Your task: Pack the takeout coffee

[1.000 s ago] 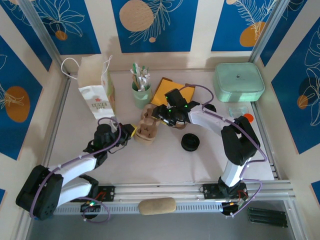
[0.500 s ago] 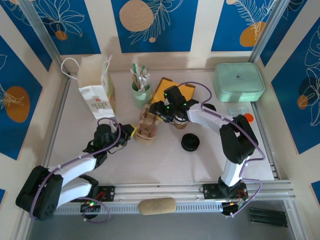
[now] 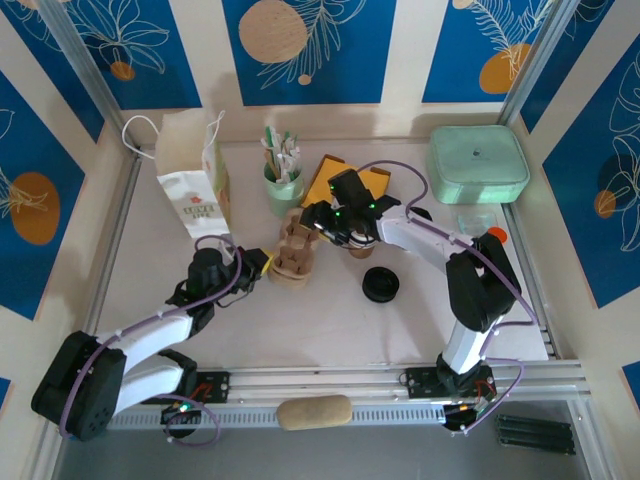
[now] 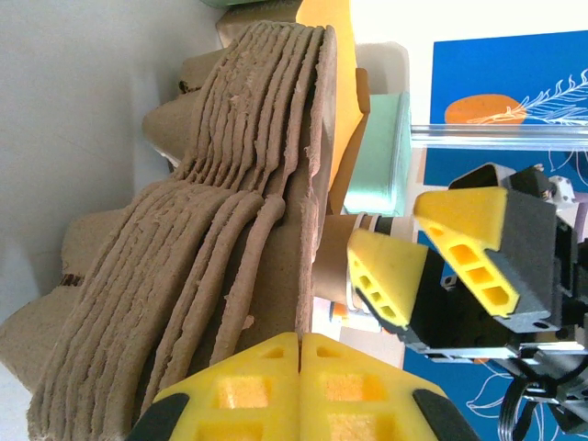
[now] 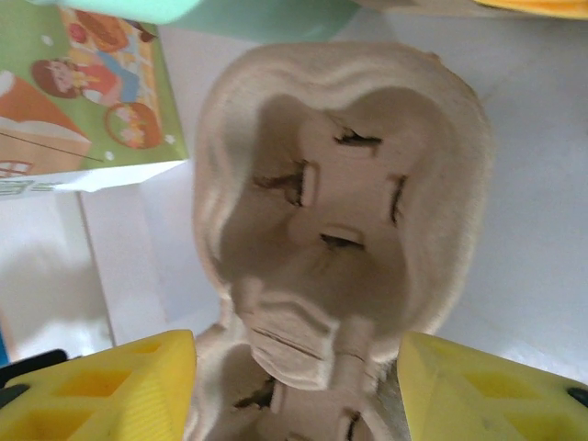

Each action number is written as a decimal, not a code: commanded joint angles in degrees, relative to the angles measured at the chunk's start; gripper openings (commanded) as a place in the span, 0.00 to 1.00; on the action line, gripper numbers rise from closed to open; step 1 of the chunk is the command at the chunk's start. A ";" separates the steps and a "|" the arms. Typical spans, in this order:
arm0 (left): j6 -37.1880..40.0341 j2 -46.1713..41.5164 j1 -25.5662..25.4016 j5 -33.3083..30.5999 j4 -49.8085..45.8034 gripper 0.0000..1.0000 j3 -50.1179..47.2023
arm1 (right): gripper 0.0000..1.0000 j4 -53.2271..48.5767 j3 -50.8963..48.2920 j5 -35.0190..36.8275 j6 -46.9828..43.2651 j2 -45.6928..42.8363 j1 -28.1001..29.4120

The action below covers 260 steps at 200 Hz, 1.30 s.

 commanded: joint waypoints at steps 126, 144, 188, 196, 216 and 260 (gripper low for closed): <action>-0.25 0.14 0.49 0.82 1.62 0.00 -0.13 | 0.63 -0.52 3.60 -2.48 0.19 4.71 -1.01; -0.21 0.21 0.51 0.77 1.79 0.00 -0.17 | 0.63 -0.71 4.11 -2.63 -0.02 4.52 -1.01; -0.27 0.67 0.61 0.97 2.18 0.00 -0.19 | 0.59 1.28 4.03 -3.97 -0.30 4.25 -1.01; -0.30 0.81 0.56 1.06 2.30 0.00 -0.19 | 0.58 2.02 3.73 -4.42 -0.06 4.25 -1.08; -0.33 0.94 0.58 1.24 2.56 0.00 -0.19 | 0.53 3.74 2.96 -5.12 0.44 4.25 -1.27; -0.29 1.11 0.58 1.42 2.60 0.00 -0.19 | 0.39 6.81 1.18 -6.56 1.83 4.36 -1.83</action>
